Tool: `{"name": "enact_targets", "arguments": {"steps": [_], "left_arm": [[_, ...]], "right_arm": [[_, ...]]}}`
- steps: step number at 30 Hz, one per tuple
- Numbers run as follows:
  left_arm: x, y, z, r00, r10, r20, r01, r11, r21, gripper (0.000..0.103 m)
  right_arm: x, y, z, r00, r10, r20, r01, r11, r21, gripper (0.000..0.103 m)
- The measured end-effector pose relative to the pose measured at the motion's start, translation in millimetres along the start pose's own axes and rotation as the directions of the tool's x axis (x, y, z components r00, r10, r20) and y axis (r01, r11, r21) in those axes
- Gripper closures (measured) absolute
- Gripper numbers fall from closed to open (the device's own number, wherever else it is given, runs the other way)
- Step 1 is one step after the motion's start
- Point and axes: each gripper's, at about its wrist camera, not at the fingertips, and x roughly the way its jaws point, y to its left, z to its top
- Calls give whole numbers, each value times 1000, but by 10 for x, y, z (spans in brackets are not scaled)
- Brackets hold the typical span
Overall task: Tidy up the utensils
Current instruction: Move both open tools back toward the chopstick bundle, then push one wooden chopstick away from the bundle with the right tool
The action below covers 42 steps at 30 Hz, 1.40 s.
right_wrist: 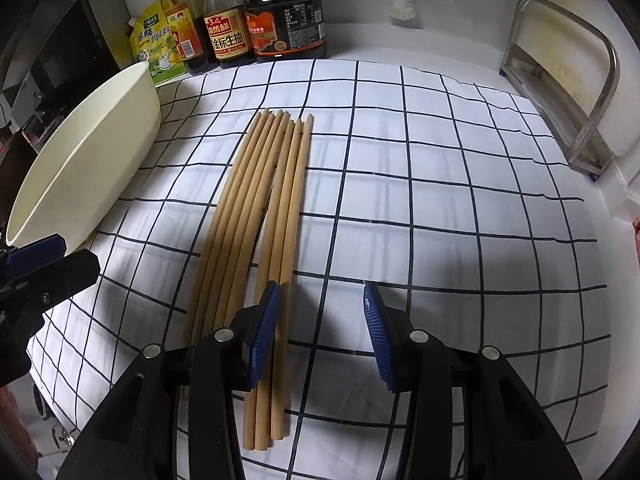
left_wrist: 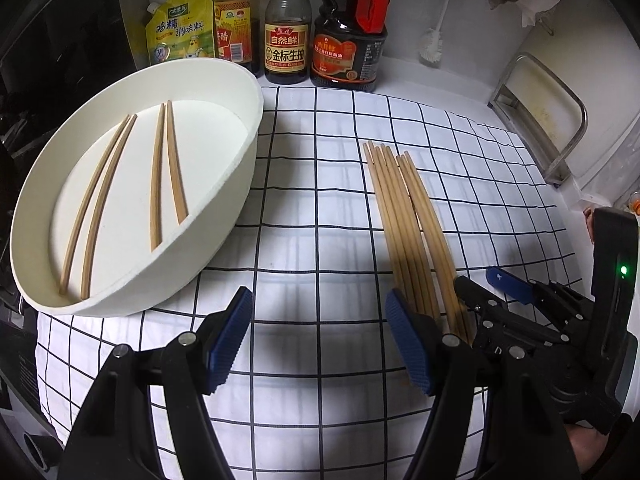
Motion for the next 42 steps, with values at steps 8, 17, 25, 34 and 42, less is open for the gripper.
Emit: {"name": "enact_targets", "arguments": {"steps": [8,17,25,34,42], "left_arm": [[71,-73,-9,1000,-2,-11,2,1000,-1,35],[219,-219,29,1000,-1,-21,1,1000,4,34],[453,-299,27,999,3,-50,-3,1000,-11,34],[597,-316,15,998,31,-60,-32,999,-20,32],[659,-343,53,995,78,-58,-78,997,-3,30]], "right_arm": [[40,3,2,1000,-22,3,22,999,-32,61],[44,-146,29,1000,-24,19,24,999,-26,61],[18,-425,34,999,-22,38,22,1000,12,61],[25,-490,47,999,-7,52,7,1000,-3,61],[45,-439,83,998,-16,66,18,999,-31,61]]}}
